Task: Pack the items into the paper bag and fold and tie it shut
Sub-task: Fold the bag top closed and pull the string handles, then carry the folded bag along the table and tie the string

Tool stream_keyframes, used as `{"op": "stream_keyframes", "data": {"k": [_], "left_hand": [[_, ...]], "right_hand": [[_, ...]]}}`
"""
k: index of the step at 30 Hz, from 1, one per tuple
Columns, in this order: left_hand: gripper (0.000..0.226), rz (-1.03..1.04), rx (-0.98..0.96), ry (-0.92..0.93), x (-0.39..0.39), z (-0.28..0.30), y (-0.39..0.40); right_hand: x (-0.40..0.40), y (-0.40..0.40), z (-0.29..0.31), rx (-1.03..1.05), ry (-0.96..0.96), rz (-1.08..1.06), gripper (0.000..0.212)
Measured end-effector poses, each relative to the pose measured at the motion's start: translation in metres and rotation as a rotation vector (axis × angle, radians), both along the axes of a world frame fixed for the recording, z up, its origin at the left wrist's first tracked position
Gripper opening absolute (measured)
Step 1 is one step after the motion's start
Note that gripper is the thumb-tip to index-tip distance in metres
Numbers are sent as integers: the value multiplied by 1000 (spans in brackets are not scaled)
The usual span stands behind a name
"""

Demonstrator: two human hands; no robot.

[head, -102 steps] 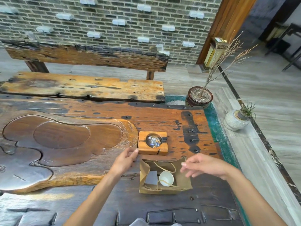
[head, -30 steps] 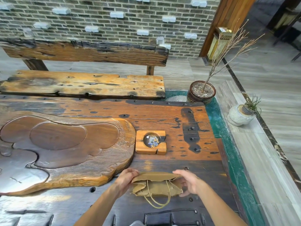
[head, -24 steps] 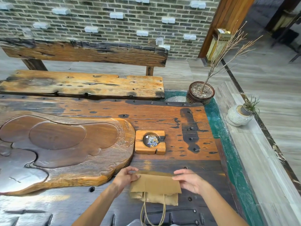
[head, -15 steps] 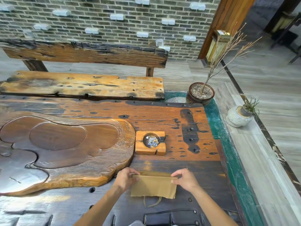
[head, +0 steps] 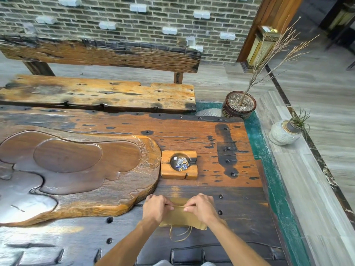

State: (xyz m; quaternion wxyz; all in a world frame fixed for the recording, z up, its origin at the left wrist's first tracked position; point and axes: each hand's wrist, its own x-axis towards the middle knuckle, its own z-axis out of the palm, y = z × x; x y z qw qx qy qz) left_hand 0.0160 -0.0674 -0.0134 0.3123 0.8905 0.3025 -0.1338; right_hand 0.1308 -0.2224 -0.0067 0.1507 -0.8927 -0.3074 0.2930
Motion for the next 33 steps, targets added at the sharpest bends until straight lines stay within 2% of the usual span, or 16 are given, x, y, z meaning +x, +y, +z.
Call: {"op": "stream_keyframes", "data": {"k": [2,7,10,13,18,22,25,30,33], "left_hand": [[22,-26,56,-5,-3,-3,3],[20,49,-14,1,-12,-3,14],[2,128,-129,11,-16,2,20],[27,152,-237,22,-20,-6,30],[39,254,-373,-79,-27,-15,34],[19,433,-515,-119,-33,-23,24],[6,538,-552,-157,-33,-26,23],[29,485,-593,-241,-22,-9,39],[32,442,-599,-312,-11,10,53]], "right_hand": [[5,-8,-2,-9,-15,-14,21],[17,-33,-2,30,55,-146,19],[21,-43,-3,30,117,-210,15],[22,-51,-7,56,190,-288,14],[17,-57,-6,129,253,-384,20],[11,-63,-17,200,333,-491,27],[10,-63,-18,254,395,-649,21],[19,-53,-2,373,420,-742,12],[33,-45,17,427,394,-748,30]]}}
